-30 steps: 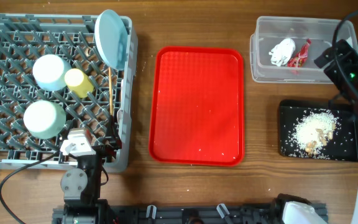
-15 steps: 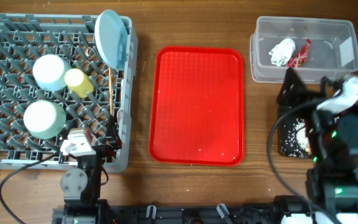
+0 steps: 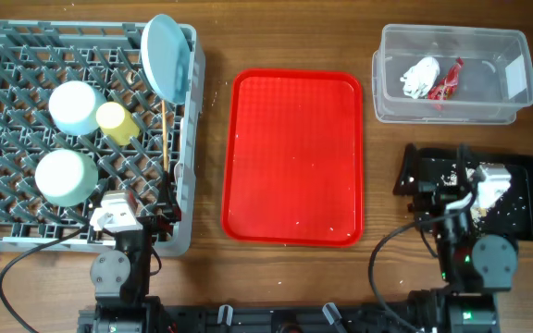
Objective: Sort waste into correct bins and load items into the dishwasher rack
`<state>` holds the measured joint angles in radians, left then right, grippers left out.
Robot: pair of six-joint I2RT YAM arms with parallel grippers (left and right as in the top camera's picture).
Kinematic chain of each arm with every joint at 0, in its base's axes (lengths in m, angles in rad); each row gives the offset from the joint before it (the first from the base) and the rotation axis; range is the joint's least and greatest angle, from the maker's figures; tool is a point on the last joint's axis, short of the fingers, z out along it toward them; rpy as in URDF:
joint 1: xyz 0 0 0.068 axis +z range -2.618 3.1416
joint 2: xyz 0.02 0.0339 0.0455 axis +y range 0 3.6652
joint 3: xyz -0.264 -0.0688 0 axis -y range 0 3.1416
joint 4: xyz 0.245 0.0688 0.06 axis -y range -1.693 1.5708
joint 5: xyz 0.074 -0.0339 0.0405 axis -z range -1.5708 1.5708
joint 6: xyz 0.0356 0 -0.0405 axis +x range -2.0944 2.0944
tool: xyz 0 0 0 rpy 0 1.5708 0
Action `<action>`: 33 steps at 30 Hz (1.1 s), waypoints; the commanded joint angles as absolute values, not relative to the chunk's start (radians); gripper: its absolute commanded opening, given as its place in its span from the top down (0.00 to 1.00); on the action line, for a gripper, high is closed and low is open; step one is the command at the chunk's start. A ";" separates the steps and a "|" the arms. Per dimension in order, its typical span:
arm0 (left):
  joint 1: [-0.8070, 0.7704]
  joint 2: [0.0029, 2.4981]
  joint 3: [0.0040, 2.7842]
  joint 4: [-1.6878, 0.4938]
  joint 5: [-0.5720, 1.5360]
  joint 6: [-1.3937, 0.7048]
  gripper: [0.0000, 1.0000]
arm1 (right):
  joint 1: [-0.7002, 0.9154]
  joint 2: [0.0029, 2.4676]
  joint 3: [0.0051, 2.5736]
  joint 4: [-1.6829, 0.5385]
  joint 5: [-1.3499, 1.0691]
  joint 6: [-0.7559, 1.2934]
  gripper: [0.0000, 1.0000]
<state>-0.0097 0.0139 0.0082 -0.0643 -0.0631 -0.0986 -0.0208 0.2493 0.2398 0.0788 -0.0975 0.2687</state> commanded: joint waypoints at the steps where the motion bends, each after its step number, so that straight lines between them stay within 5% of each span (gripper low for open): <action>1: -0.004 0.006 0.006 -0.065 -0.080 -0.083 0.00 | -0.007 0.155 0.150 0.123 -0.114 0.210 0.00; 8: -0.004 0.006 0.006 -0.065 -0.080 -0.083 0.00 | 0.023 0.022 0.003 0.229 -0.113 0.208 0.00; 17: -0.004 0.006 0.006 -0.065 -0.080 -0.083 0.00 | 0.055 0.003 0.005 0.117 -0.110 0.006 0.00; 33: -0.004 0.006 0.006 -0.065 -0.080 -0.083 0.00 | 0.055 0.002 0.005 0.002 -0.087 0.001 0.00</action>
<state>-0.0097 0.0139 0.0082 -0.0643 -0.0635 -0.0982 0.0502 0.0154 0.0063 -0.0006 -0.0967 0.0200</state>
